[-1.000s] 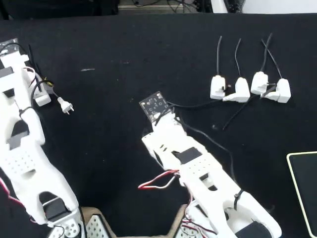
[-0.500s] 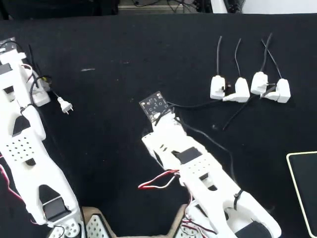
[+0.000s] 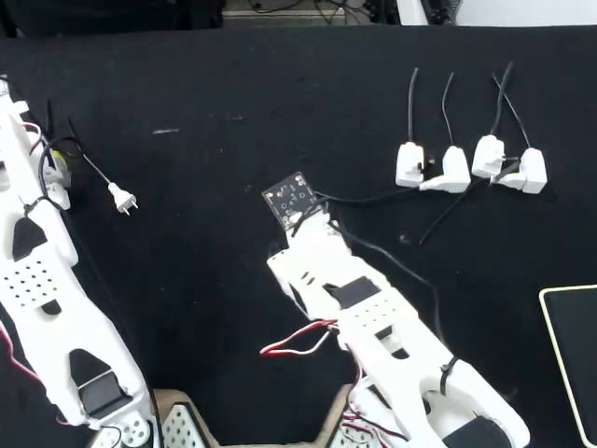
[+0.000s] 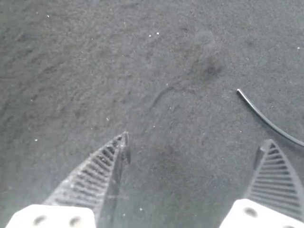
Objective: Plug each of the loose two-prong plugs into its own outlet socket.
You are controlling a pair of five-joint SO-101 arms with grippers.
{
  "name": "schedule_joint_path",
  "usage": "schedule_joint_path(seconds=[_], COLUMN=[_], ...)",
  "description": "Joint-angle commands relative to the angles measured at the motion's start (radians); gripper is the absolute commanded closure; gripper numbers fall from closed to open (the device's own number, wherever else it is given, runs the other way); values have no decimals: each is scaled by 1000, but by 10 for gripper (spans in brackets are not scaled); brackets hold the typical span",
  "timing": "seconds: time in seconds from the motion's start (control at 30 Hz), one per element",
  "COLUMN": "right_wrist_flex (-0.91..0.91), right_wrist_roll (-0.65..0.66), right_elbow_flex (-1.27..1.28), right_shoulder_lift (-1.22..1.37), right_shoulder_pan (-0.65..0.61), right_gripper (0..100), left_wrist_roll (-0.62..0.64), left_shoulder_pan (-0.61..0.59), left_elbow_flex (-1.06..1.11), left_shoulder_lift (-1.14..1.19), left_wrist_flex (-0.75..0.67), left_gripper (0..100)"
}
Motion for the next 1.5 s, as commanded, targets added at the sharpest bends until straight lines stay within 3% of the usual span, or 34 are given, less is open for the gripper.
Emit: schedule_joint_path(seconds=[0.0, 0.07, 0.23, 0.6, 0.77, 1.0, 1.07, 1.3, 1.47], right_wrist_flex=[-23, -23, -21, -21, 37, 127, 124, 124, 124], right_wrist_roll=[0, 0, 0, 0, 37, -18, -21, -23, -18], right_elbow_flex=[-5, -5, -4, -4, -31, -21, 13, 124, 199], right_shoulder_lift=[-41, -42, -42, -44, -48, -200, -260, -492, -642], right_shoulder_pan=[-9, -9, -8, -8, 58, 135, 149, 160, 160], right_gripper=[606, 606, 606, 606, 606, 608, 646, 949, 968], left_wrist_roll=[0, 0, 8, -2, -2, -69, -83, -84, -78], left_shoulder_pan=[8, 15, 5, 99, 255, 518, 564, 679, 765], left_elbow_flex=[-142, -193, -151, 535, 888, 1277, 1351, 1583, 1627], left_shoulder_lift=[-72, -68, -97, -647, -968, -1237, -1270, -1272, -1272], left_wrist_flex=[157, 235, 241, 163, 92, -80, -124, -301, -339], left_gripper=[970, 970, 970, 970, 970, 968, 967, 967, 960])
